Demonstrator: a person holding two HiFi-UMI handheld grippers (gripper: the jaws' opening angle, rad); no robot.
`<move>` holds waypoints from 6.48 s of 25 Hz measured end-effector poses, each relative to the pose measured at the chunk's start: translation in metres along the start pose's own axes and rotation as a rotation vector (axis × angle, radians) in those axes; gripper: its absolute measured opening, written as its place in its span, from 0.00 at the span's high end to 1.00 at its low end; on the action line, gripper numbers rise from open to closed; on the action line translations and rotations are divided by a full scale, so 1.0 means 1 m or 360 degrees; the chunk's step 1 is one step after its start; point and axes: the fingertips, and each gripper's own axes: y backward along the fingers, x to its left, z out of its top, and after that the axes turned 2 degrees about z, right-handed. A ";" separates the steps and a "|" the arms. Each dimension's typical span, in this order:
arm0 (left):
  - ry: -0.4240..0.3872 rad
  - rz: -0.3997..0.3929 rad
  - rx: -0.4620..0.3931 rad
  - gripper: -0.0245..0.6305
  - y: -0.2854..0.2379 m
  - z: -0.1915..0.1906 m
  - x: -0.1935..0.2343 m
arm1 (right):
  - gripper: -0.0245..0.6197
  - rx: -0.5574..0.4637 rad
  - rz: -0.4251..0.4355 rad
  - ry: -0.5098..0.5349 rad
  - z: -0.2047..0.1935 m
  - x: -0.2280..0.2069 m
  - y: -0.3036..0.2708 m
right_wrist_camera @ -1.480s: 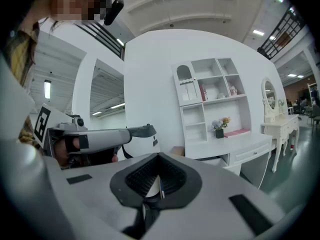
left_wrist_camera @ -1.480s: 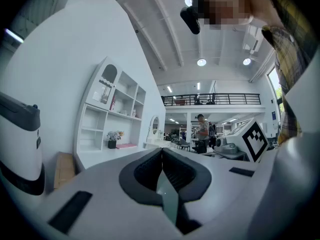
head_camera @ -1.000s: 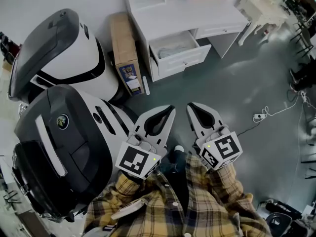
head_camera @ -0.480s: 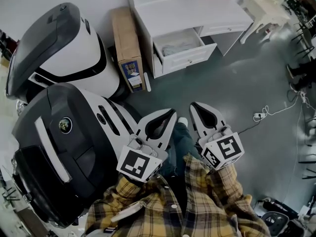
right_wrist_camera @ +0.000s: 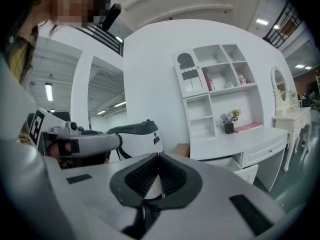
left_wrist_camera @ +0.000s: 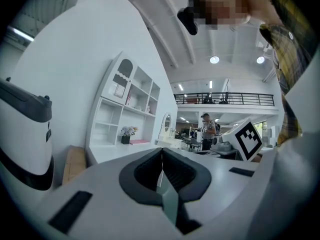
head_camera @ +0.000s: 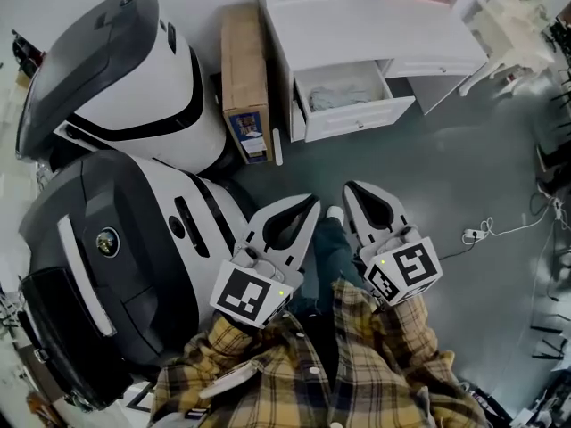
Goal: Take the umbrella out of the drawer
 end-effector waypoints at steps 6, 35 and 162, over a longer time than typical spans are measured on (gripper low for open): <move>0.0045 0.0047 0.0002 0.93 -0.065 0.003 0.019 | 0.93 0.0031 0.0068 0.0005 0.011 -0.053 -0.027; -0.0052 0.0222 -0.0081 0.93 -0.221 0.054 0.072 | 0.93 0.0044 0.0219 0.0033 0.057 -0.205 -0.092; -0.0707 -0.0794 0.1827 0.42 -0.444 -0.379 0.211 | 0.93 0.0316 -0.0825 -0.0606 -0.082 -0.438 -0.129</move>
